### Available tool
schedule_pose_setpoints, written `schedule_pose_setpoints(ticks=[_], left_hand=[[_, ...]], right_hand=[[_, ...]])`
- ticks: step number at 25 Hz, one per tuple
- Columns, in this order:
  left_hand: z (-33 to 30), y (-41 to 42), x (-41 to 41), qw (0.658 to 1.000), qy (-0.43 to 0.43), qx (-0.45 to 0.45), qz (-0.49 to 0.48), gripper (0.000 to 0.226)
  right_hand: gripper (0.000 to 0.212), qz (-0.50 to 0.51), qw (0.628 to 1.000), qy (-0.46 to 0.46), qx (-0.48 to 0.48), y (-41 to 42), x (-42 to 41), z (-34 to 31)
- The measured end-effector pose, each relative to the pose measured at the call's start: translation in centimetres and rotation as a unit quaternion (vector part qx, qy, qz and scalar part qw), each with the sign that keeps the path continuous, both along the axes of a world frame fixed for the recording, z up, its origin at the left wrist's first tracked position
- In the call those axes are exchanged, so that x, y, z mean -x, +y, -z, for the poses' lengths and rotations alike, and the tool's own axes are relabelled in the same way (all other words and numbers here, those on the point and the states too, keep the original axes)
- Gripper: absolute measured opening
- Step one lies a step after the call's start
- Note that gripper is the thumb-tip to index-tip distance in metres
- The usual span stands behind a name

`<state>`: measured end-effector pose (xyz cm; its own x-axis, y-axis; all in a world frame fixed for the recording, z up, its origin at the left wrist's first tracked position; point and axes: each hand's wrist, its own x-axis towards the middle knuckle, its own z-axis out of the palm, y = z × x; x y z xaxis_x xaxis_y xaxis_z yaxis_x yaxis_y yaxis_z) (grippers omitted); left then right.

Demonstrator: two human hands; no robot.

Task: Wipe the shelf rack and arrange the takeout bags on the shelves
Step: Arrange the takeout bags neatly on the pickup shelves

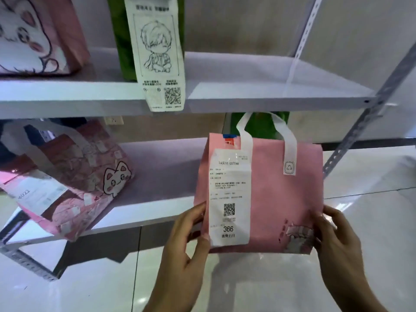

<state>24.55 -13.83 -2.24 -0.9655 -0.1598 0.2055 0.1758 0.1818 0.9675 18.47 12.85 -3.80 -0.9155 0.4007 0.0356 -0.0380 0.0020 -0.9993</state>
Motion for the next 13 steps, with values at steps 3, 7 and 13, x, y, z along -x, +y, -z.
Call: schedule_pose_setpoints(ticks=[3, 7, 13], left_hand=[[-4.4, 2.4, -0.2, 0.998, 0.033, 0.022, 0.042, 0.066], [-11.4, 4.4, 0.4, 0.990, 0.065, -0.003, 0.126, 0.050], [-21.4, 4.8, 5.2, 0.971, 0.176, 0.012, 0.161, 0.045]], right_hand=[[0.014, 0.074, 0.997, 0.031, 0.006, 3.4, -2.2, -4.0], [0.015, 0.104, 0.992, 0.075, 0.015, 5.8, -3.3, -11.5], [0.019, 0.093, 0.982, 0.163, -0.007, 5.1, 1.1, -22.3]])
